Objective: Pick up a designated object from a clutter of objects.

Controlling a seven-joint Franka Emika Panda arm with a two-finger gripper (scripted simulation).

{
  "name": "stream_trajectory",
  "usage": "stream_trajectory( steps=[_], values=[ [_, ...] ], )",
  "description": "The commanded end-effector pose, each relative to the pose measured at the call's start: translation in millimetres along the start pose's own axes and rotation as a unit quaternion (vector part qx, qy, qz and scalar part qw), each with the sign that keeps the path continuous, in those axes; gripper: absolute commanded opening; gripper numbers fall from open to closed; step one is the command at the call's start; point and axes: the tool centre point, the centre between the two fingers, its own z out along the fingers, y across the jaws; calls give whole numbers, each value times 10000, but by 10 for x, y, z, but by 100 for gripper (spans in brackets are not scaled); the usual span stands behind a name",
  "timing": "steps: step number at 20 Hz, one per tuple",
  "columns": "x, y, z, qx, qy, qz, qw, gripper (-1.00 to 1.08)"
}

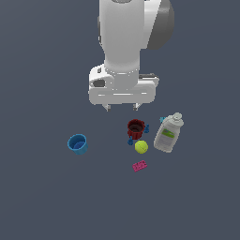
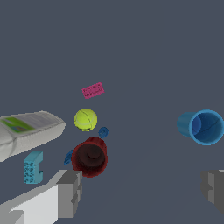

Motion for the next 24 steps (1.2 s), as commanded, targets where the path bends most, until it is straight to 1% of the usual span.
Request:
stream_trajectory(
  steps=[1,4,9,15,20,24],
  values=[
    [0,0,0,0,0,0,10000,100],
    [22,-6,-28,11,34,6,10000,100],
    [105,-9,-158,60,170,28,9998,100],
    [107,-24,-146,58,172,30,9998,100],
    [109,-174,-4,26,162,49,9999,100],
    [94,-389,200,-17,147,70,9999,100]
  ],
)
